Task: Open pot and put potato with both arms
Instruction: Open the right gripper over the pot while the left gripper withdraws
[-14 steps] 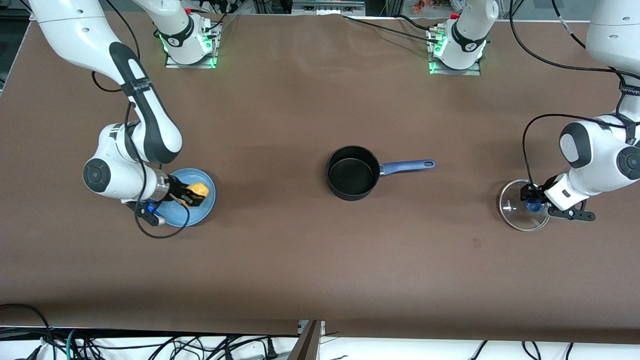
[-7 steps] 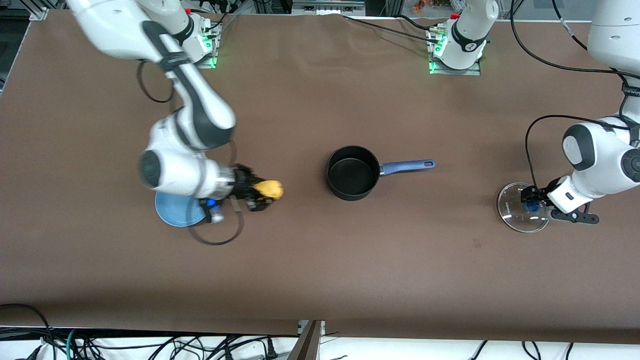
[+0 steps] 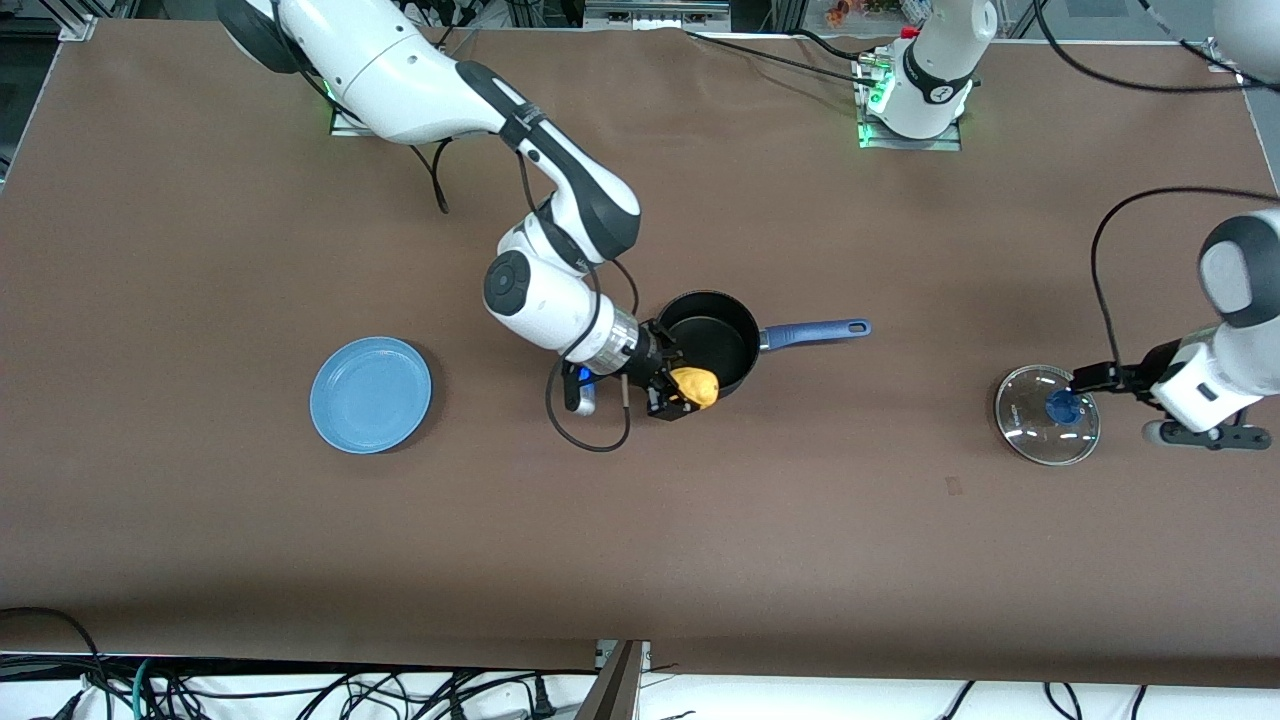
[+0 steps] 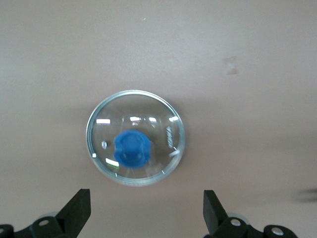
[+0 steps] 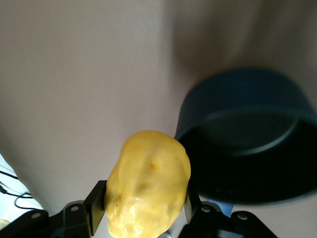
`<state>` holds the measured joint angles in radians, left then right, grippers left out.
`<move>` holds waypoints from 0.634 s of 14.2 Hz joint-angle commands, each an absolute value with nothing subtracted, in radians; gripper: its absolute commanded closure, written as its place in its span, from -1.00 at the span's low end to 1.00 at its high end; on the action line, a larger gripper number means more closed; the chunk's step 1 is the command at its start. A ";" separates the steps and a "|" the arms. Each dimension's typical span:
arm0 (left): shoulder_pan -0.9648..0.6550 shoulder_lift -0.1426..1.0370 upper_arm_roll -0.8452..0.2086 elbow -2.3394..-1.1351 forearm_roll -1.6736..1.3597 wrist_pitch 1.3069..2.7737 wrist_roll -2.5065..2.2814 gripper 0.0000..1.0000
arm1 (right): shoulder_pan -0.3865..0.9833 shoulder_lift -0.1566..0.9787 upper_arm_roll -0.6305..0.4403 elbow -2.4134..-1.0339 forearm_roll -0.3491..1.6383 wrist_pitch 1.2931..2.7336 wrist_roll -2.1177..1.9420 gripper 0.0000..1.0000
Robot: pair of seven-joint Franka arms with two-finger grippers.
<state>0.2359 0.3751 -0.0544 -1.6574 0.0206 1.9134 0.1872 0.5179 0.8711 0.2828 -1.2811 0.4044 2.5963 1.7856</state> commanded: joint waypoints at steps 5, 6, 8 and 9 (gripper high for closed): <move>0.178 0.195 -0.055 -1.545 -0.008 1.639 0.029 -1.00 | 0.575 0.839 0.273 -1.295 0.403 2.594 1.959 -0.94; 0.176 0.190 -0.055 -1.505 -0.008 1.591 0.029 -1.00 | 0.581 0.836 0.273 -1.302 0.400 2.589 1.988 -0.99; 0.158 0.190 -0.055 -1.428 -0.018 1.495 0.029 -1.00 | 0.588 0.804 0.270 -1.324 0.399 2.522 1.994 -0.99; 0.153 0.187 -0.055 -1.411 -0.021 1.467 0.028 -1.00 | 0.588 0.786 0.259 -1.324 0.399 2.481 1.994 -0.99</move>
<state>0.1692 0.1762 -0.0605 -1.4779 0.0107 1.5388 0.0402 0.5810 0.8558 0.2826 -1.2744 0.4036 2.5474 1.9578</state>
